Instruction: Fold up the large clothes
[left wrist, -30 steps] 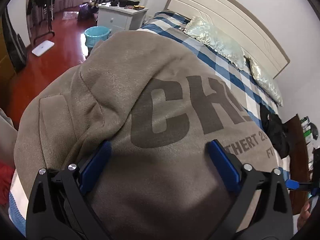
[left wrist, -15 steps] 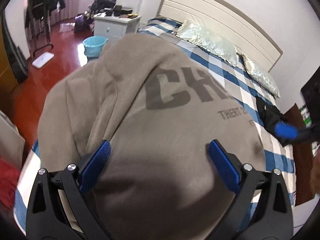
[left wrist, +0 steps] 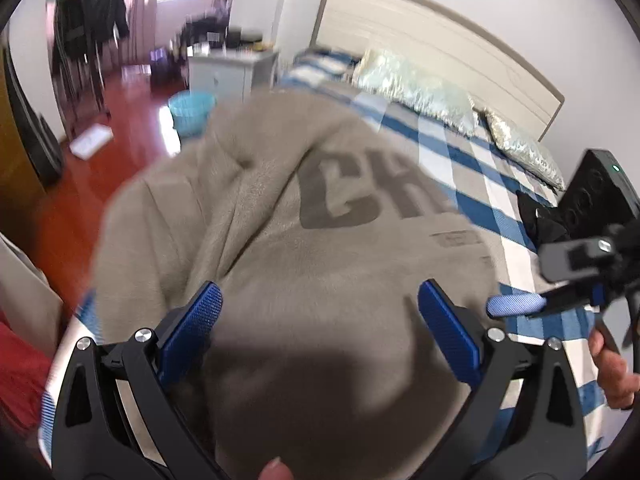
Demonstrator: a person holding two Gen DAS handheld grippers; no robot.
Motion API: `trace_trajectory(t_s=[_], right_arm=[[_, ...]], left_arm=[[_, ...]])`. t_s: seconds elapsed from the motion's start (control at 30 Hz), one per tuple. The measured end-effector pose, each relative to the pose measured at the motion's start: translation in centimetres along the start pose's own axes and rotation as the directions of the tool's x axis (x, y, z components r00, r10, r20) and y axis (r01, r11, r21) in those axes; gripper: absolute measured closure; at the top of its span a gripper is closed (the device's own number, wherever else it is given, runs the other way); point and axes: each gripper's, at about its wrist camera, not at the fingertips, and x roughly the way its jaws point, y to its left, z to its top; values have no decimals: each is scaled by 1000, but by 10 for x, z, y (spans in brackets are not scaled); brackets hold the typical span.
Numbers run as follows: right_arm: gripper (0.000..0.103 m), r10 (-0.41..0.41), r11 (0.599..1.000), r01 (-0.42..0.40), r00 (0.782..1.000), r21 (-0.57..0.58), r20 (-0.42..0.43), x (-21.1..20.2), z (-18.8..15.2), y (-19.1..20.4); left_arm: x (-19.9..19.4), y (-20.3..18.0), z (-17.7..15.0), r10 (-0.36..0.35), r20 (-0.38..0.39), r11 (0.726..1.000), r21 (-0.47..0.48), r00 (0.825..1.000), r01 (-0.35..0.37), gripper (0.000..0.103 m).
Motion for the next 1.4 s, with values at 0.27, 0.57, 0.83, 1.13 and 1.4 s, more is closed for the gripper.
trace_trajectory(t_s=[0.27, 0.57, 0.83, 1.13, 1.4], right_arm=[[4, -101, 956, 152, 974, -251, 203, -72, -52, 63], [4, -293, 831, 392, 911, -394, 289, -151, -137, 110], [4, -353, 802, 471, 870, -368, 345, -175, -190, 128], [4, -340, 819, 436, 893, -373, 296, -163, -211, 127], [4, -344, 825, 439, 889, -356, 302, -161, -210, 128]], left_arm=[[-119, -45, -12, 184, 180, 983, -13, 966, -185, 6], [-195, -81, -29, 404, 25, 911, -101, 915, -399, 6], [-223, -107, -36, 402, -63, 907, -108, 914, -406, 6], [-237, -125, -45, 367, -39, 925, -90, 929, -369, 6], [-233, -119, -41, 359, -39, 928, -87, 932, -362, 6]])
